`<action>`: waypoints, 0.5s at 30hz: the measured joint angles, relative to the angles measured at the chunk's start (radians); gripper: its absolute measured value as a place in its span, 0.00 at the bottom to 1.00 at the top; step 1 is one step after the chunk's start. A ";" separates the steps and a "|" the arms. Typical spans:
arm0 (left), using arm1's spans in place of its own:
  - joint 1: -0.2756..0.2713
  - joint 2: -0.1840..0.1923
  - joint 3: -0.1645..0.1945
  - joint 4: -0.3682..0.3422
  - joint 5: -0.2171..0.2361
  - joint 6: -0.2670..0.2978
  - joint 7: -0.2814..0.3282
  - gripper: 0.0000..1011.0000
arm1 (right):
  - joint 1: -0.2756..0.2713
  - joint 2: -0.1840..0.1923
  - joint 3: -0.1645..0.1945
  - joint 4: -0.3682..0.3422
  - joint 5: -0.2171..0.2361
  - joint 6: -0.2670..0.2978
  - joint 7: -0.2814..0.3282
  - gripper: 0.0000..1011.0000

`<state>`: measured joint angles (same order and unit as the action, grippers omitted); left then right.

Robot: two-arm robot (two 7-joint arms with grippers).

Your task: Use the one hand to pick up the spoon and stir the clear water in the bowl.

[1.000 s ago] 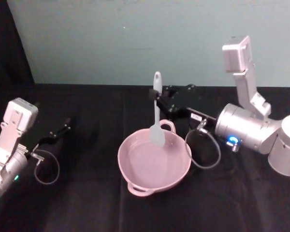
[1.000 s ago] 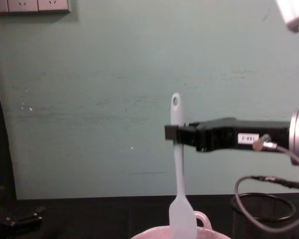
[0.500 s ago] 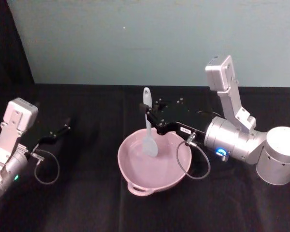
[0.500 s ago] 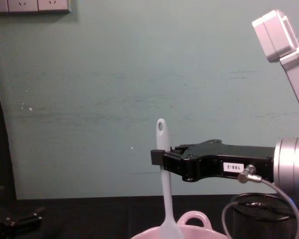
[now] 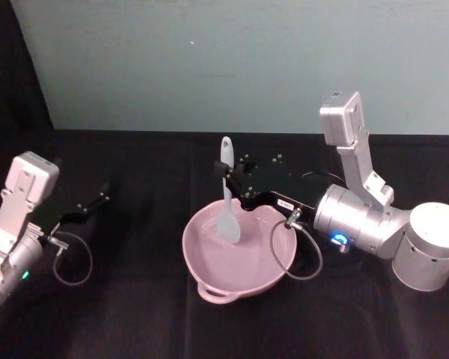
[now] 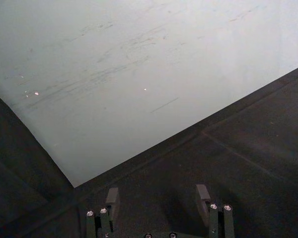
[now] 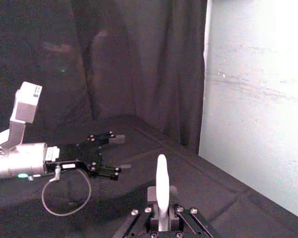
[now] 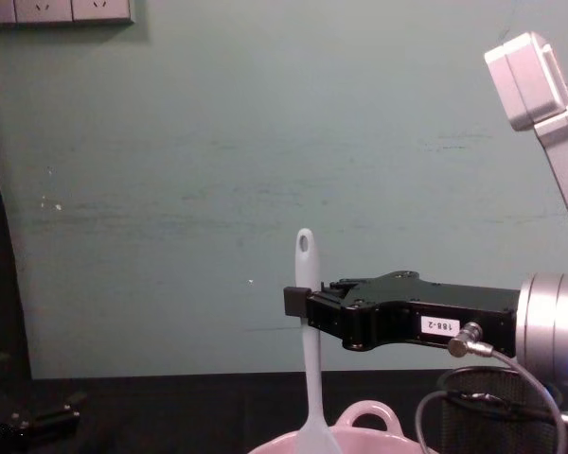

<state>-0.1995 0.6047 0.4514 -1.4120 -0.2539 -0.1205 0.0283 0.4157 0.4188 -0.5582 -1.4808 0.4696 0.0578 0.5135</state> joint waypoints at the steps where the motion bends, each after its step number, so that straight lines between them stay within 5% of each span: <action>1: 0.000 0.000 0.000 0.000 0.000 0.000 0.000 0.99 | 0.000 0.000 0.000 0.000 0.000 0.000 0.000 0.11; 15: 0.000 0.000 0.000 0.000 0.000 0.000 0.000 0.99 | 0.001 0.001 -0.001 -0.001 0.002 -0.001 0.000 0.11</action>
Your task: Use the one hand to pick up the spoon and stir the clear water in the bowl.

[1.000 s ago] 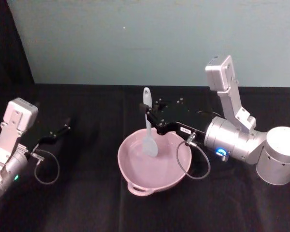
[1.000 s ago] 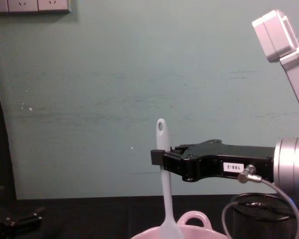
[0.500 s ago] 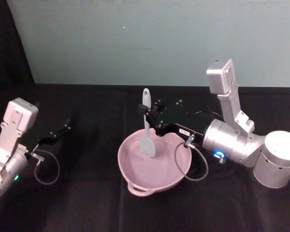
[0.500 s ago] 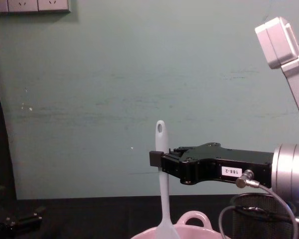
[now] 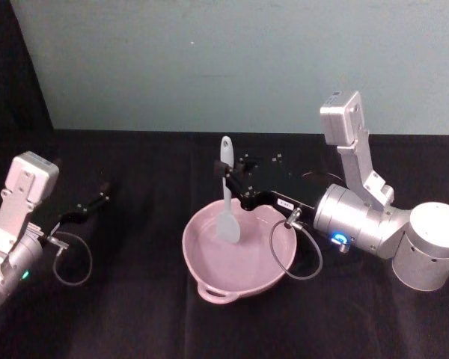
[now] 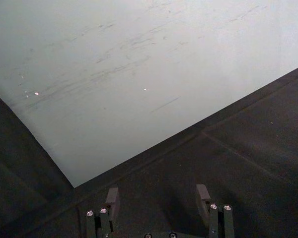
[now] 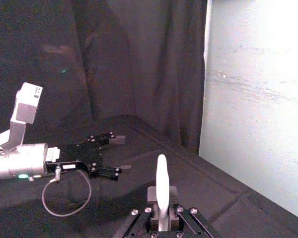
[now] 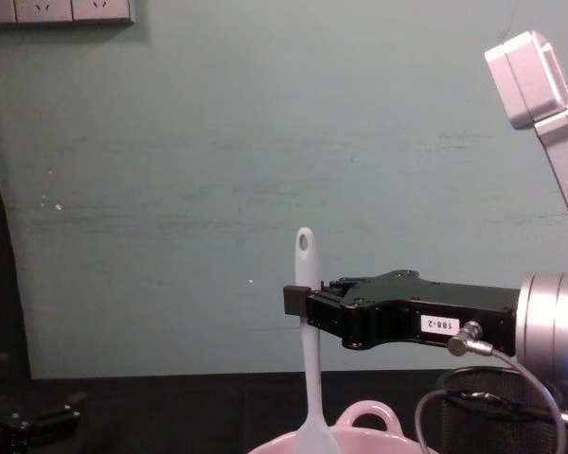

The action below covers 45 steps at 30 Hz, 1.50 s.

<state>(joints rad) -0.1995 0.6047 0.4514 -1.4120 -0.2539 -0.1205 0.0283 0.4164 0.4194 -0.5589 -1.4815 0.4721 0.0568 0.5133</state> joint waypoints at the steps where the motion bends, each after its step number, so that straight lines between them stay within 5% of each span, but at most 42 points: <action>1: 0.000 0.000 0.000 0.000 0.000 0.000 0.000 0.99 | 0.000 0.000 0.000 0.000 0.000 0.000 0.000 0.11; 14: 0.000 0.000 0.000 0.000 0.000 0.000 0.000 0.99 | 0.000 0.001 0.000 -0.001 -0.001 0.000 0.000 0.11; 19: 0.000 0.000 0.000 0.000 0.000 0.000 0.000 0.99 | -0.002 0.001 -0.002 -0.009 -0.035 -0.011 0.000 0.11; 45: 0.000 0.000 0.000 0.000 0.000 0.000 0.000 0.99 | -0.106 0.008 0.028 -0.076 -0.053 -0.048 0.021 0.11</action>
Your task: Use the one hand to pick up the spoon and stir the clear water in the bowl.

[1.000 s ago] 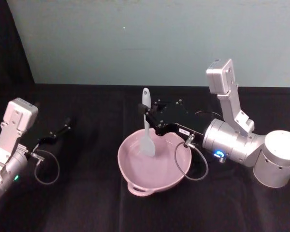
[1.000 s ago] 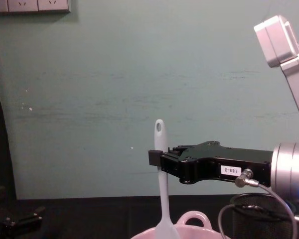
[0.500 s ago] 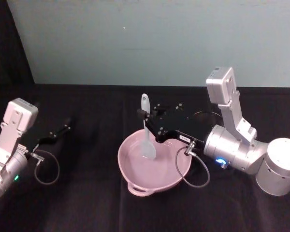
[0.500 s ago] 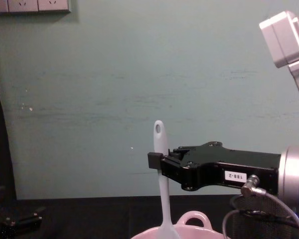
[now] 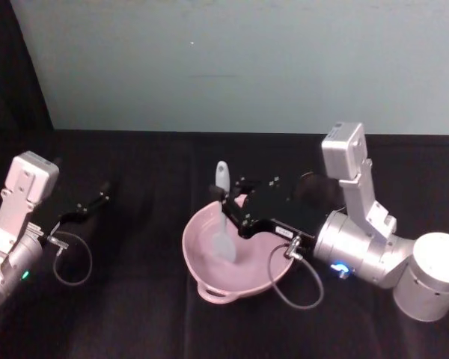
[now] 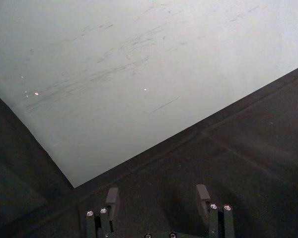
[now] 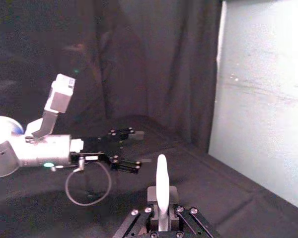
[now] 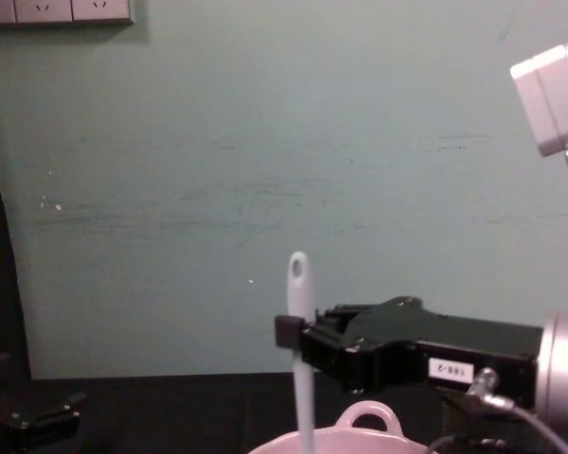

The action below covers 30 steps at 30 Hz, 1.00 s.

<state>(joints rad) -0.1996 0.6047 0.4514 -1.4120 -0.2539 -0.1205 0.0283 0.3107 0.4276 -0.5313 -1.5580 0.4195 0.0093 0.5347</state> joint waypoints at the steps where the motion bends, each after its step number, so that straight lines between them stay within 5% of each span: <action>1: 0.000 0.000 0.000 0.000 0.000 0.000 0.000 0.99 | 0.000 0.000 0.000 0.000 0.000 0.000 0.000 0.11; 16: 0.000 0.000 0.000 0.000 0.000 0.000 0.000 0.99 | 0.080 -0.087 -0.040 0.119 -0.025 -0.035 0.019 0.11; 30: 0.000 0.000 0.000 0.000 0.000 0.000 0.000 0.99 | 0.119 -0.098 -0.013 0.176 -0.057 -0.043 -0.006 0.11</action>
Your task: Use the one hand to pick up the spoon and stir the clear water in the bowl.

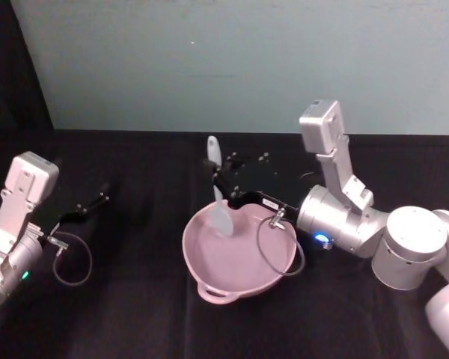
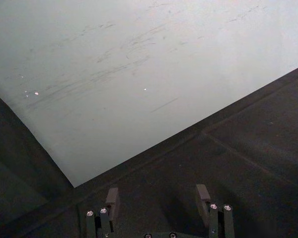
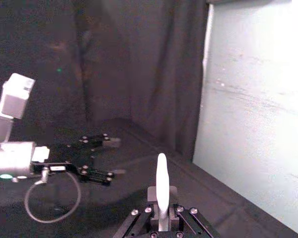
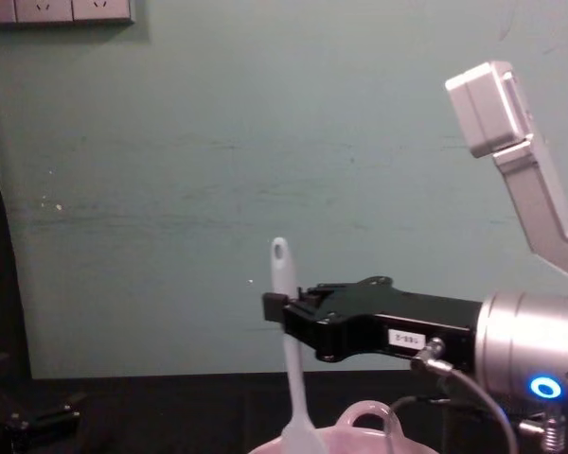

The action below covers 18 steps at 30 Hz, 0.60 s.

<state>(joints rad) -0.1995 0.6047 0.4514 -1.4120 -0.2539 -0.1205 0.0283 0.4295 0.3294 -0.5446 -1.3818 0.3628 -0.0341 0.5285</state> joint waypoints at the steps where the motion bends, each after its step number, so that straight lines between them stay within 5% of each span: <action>1: 0.000 0.000 0.000 0.000 0.000 0.000 0.000 0.99 | -0.001 0.002 0.003 0.000 0.000 0.000 -0.001 0.11; 18: 0.000 0.000 0.000 0.000 0.000 0.000 0.000 0.99 | -0.063 0.068 0.069 -0.064 -0.012 0.027 -0.032 0.11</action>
<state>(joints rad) -0.1995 0.6047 0.4514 -1.4120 -0.2539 -0.1205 0.0283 0.3664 0.3971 -0.4760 -1.4460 0.3504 -0.0072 0.4960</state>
